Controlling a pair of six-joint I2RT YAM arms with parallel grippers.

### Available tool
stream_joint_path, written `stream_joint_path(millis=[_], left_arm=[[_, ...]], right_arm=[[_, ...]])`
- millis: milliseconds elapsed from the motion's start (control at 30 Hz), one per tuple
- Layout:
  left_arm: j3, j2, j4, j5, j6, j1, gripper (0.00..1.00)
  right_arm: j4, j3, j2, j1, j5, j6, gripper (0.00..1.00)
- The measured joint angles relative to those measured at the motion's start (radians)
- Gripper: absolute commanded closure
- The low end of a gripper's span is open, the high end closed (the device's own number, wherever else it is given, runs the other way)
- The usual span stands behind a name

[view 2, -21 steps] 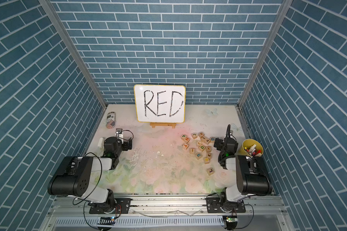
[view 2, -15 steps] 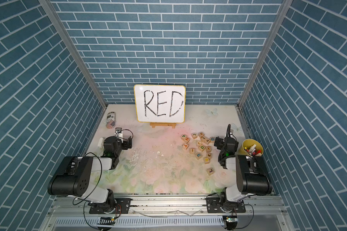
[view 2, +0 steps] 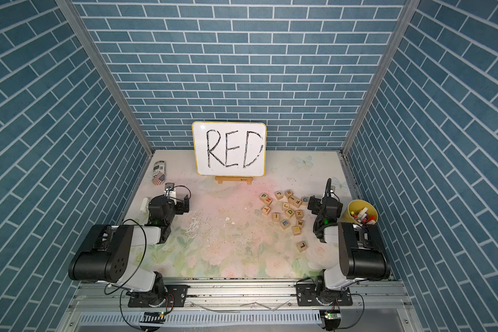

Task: Assemble the uppercase word "red" with letter blocks
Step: Pick up the letter block from the center of the board.

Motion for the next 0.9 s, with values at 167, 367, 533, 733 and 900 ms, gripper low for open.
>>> stream_joint_path(millis=[167, 367, 533, 733, 900], left_arm=[[0.0, 0.0, 0.0, 0.0, 0.0, 0.0, 0.01], [0.0, 0.0, 0.0, 0.0, 0.0, 0.0, 0.01], [0.002, 0.0, -0.003, 0.006, 0.0, 0.0, 0.01], [0.158, -0.108, -0.289, 0.056, 0.008, 0.0, 0.01], [0.477, -0.154, -0.657, 0.092, 0.02, 0.0, 0.01]], right_arm=[[0.0, 0.0, 0.0, 0.0, 0.0, 0.0, 0.01], [0.0, 0.0, 0.0, 0.0, 0.0, 0.0, 0.01], [-0.004, 0.006, 0.0, -0.008, -0.012, 0.0, 0.02], [-0.334, 0.193, -0.136, -0.009, 0.011, 0.002, 0.09], [-0.675, 0.514, -0.198, -0.004, 0.002, 0.105, 0.08]])
